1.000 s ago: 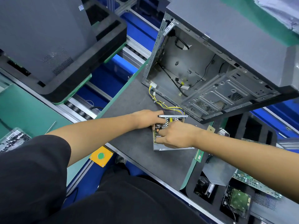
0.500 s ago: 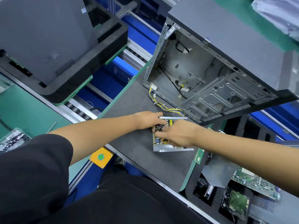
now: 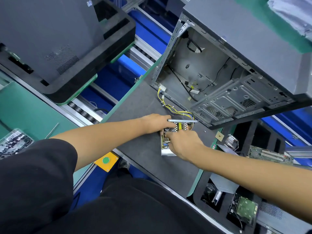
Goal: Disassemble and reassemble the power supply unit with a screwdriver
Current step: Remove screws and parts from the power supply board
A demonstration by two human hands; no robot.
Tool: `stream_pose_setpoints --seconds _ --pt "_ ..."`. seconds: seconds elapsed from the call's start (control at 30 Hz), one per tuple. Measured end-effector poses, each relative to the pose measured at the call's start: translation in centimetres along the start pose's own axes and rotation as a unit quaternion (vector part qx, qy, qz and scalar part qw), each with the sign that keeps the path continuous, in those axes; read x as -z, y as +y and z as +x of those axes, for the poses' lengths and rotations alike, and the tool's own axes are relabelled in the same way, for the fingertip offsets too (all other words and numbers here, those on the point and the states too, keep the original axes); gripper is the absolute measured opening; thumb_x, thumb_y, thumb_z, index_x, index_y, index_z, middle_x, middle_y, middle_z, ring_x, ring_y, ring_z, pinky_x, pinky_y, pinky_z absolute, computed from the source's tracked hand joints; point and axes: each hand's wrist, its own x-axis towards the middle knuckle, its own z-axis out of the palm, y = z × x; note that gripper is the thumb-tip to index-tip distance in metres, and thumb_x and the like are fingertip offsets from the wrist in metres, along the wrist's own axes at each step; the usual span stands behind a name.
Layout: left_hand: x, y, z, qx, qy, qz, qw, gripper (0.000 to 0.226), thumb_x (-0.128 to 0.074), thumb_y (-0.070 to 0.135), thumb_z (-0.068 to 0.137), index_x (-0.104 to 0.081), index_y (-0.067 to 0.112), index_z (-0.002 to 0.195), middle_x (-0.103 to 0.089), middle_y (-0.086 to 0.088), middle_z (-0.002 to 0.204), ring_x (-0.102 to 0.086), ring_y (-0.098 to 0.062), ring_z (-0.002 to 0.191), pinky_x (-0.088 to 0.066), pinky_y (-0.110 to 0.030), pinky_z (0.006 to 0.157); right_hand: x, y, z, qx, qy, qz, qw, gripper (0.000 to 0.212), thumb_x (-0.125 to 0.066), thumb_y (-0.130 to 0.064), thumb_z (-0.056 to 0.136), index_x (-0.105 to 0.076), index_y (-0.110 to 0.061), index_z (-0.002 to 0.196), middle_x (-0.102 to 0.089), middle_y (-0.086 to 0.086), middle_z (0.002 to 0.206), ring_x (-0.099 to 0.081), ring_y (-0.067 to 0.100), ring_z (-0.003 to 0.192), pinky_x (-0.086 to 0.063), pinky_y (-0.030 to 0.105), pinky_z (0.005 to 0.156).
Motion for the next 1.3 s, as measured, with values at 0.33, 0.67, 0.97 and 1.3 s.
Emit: stream_pose_setpoints --seconds 0.33,0.67,0.97,1.3 --pt "0.3 0.7 -0.2 0.02 -0.012 -0.031 0.999 0.019 -0.055 0.015 0.093 -0.052 0.024 0.109 -0.049 0.005 0.101 -0.067 -0.018 0.085 -0.048 -0.035 0.073 2.1 2.9 0.5 0.299 0.015 -0.236 0.924 0.039 -0.05 -0.01 0.084 -0.05 -0.023 0.12 -0.063 0.005 0.102 -0.04 0.027 0.056 -0.028 0.033 0.045" --pt "-0.3 -0.2 0.0 -0.01 -0.002 0.008 1.0 0.013 -0.059 0.019 0.096 -0.056 0.02 0.108 -0.048 0.009 0.095 -0.061 -0.03 0.104 -0.047 -0.041 0.086 1.8 0.5 1.9 -0.042 -0.027 0.017 0.999 0.026 -0.049 -0.021 0.089 -0.063 -0.017 0.111 -0.07 0.007 0.108 -0.066 0.031 0.099 -0.038 0.032 0.067" --pt "0.1 -4.3 -4.3 -0.077 0.1 -0.023 0.992 0.052 -0.067 0.016 0.097 -0.052 0.023 0.146 -0.053 -0.007 0.14 -0.051 -0.028 0.122 -0.042 -0.042 0.103 4.0 1.7 1.9 -0.037 -0.041 0.05 0.997 0.024 -0.05 -0.029 0.086 -0.062 -0.028 0.106 -0.059 0.004 0.093 -0.059 0.031 0.095 -0.034 0.034 0.063" --pt "-2.4 -5.0 -9.9 0.122 0.171 -0.198 0.957 0.039 -0.07 0.062 0.082 -0.067 0.038 0.112 -0.059 0.014 0.109 -0.041 -0.015 0.106 -0.034 -0.042 0.097 3.6 3.0 2.3 -0.058 -0.008 0.144 0.988 0.016 -0.053 -0.029 0.079 -0.044 -0.021 0.068 -0.05 -0.006 0.071 -0.053 0.03 0.077 -0.034 0.032 0.061"
